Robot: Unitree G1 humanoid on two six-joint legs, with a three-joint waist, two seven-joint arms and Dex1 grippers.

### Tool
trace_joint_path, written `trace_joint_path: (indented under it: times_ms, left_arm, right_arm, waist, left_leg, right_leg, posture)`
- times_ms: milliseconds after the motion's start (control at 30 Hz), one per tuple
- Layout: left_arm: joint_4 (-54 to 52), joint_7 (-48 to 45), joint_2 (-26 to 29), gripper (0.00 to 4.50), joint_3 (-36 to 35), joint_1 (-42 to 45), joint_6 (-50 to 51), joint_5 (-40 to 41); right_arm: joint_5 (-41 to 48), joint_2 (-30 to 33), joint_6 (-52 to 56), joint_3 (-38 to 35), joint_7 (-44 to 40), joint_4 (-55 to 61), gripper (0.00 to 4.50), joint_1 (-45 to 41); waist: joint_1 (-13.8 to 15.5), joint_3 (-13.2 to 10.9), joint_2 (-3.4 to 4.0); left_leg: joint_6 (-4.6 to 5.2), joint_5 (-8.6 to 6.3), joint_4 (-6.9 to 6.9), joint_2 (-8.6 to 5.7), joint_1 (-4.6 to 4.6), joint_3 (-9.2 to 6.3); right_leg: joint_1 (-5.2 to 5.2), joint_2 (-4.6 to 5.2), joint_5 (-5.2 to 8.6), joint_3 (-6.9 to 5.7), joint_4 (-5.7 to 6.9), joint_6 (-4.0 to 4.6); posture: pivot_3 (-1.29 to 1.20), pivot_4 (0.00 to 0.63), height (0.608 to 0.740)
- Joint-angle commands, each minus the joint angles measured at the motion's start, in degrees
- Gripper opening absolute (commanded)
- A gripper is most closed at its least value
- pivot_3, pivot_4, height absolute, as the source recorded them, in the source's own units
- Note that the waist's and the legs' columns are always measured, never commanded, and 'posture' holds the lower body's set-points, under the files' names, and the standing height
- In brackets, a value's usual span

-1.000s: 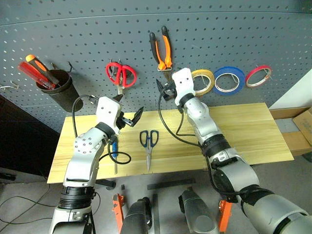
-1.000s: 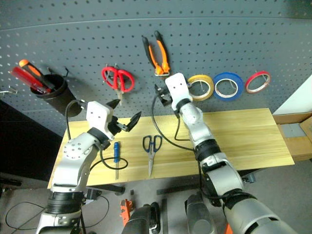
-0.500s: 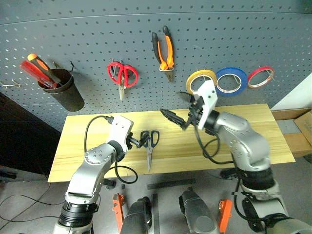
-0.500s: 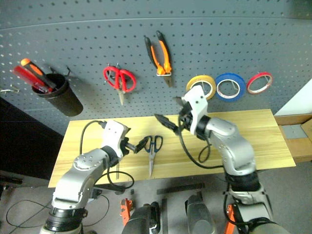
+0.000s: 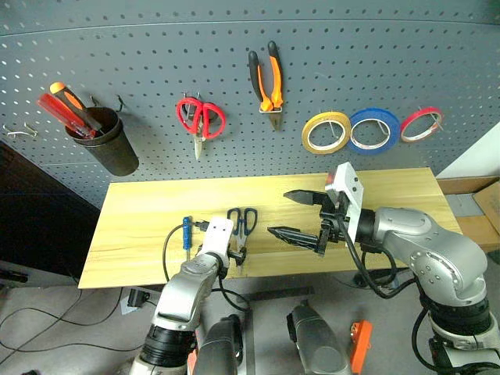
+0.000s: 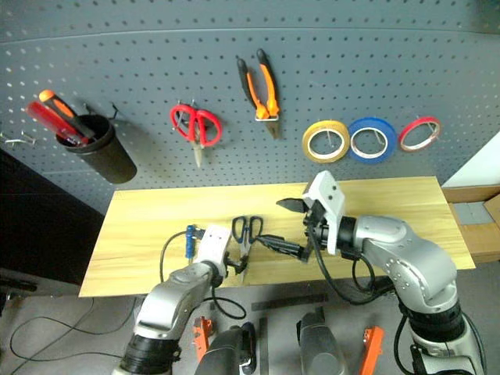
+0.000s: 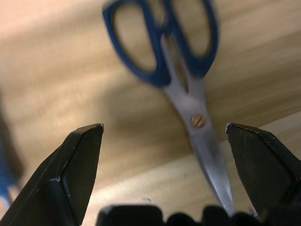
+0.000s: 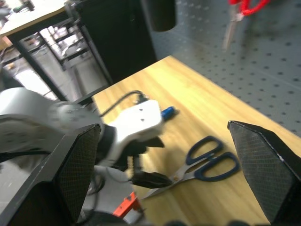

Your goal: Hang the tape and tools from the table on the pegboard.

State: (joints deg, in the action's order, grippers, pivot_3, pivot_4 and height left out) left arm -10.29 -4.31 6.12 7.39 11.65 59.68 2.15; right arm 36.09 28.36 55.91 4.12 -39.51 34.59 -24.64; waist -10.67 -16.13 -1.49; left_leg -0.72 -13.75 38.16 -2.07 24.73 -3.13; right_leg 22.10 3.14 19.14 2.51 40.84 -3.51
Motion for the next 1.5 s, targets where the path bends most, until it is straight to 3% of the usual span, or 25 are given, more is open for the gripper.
trace_joint_path:
  times_ms: [33,400,533,733,833,1100,1500]
  left_arm:
    - [4.44,3.1,-3.19,4.5,-1.08,3.4,-0.76,-0.91]
    - [13.07,11.53,-11.07,4.5,-6.18,8.37,1.52,-2.18]
    - [13.95,12.27,-11.84,3.69,-7.13,9.15,1.67,-2.03]
    - [14.65,12.15,-12.42,1.68,-9.16,9.28,1.53,-1.12]
    - [14.47,11.71,-11.99,0.91,-9.21,9.1,0.89,-1.27]
    - [11.54,5.93,-9.07,0.59,-9.71,7.8,-1.74,1.74]
    - [-5.31,-15.46,6.66,0.42,-7.9,-2.88,-18.4,8.68]
  right_arm:
    - [1.71,0.9,-0.07,0.23,0.2,2.83,4.48,0.42]
    - [4.0,6.11,0.95,-0.09,-0.57,3.76,4.48,1.88]
    - [-3.82,12.21,-0.77,0.41,1.81,-2.47,4.5,1.85]
    - [-6.18,15.69,-4.09,0.72,-0.77,-4.2,4.5,1.88]
    - [-6.13,15.82,-4.27,0.65,-1.21,-3.95,4.5,2.03]
    - [-5.52,15.49,-3.94,-0.22,-1.14,-3.35,4.5,2.33]
    - [-4.02,15.8,-6.22,-4.53,-2.59,-2.35,4.5,2.64]
  waist:
    - [0.0,-0.06,-0.11]
    - [-0.25,-0.1,-0.2]
    - [-0.33,-0.08,-0.23]
    - [-0.39,-0.07,-0.23]
    - [-0.39,-0.07,-0.23]
    - [-0.37,-0.07,-0.23]
    - [-0.35,-0.09,-0.21]
  left_leg:
    - [0.0,0.0,0.0,0.0,0.0,0.0]
    - [0.03,-0.02,-0.02,-0.04,0.06,0.0]
    - [0.03,-0.02,0.01,-0.09,0.04,-0.02]
    - [0.04,-0.02,-0.03,-0.09,0.02,-0.02]
    - [0.04,-0.01,-0.03,-0.08,0.02,-0.03]
    - [0.05,-0.02,-0.02,-0.09,-0.03,-0.13]
    - [0.11,-0.06,-0.14,0.03,0.06,-0.15]
  right_leg:
    - [0.0,0.0,0.0,0.0,0.0,0.0]
    - [-0.02,0.0,0.0,-0.05,-0.11,-0.01]
    - [-0.1,-0.01,0.01,-0.09,-0.13,-0.02]
    - [-0.14,-0.01,-0.01,-0.09,-0.22,-0.05]
    - [-0.17,-0.01,-0.01,-0.1,-0.23,-0.05]
    - [-0.4,-0.01,-0.06,-0.16,-0.54,-0.14]
    - [-0.37,0.12,-0.07,-0.09,-0.9,-0.11]
  posture:
    - [-0.28,0.29,0.74]
    - [-0.3,0.29,0.74]
    - [-0.3,0.289,0.74]
    - [-0.32,0.288,0.74]
    - [-0.32,0.288,0.74]
    - [-0.32,0.285,0.74]
    - [-0.31,0.273,0.74]
